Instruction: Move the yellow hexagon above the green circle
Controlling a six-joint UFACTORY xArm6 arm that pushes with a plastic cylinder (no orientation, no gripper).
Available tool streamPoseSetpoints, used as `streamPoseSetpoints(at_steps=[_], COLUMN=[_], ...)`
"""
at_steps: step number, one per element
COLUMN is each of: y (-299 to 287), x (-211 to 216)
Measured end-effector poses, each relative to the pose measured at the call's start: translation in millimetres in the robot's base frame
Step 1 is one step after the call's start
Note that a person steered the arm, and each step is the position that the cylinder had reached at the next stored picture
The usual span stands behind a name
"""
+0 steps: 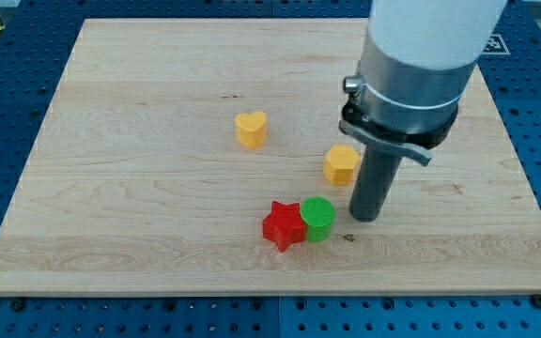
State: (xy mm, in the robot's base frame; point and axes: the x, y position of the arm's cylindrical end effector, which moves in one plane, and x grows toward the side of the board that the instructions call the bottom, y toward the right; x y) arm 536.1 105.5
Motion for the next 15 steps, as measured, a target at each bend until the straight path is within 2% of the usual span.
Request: streamPoseSetpoints(at_steps=[2,3,4,7,8,13,15], y=[8.9,-5.4,-32.2,-11.9,-38.3,-65.5,-67.1], x=[-59.3,-84.5,-84.5,-81.2,-67.5,-45.9,-117.9])
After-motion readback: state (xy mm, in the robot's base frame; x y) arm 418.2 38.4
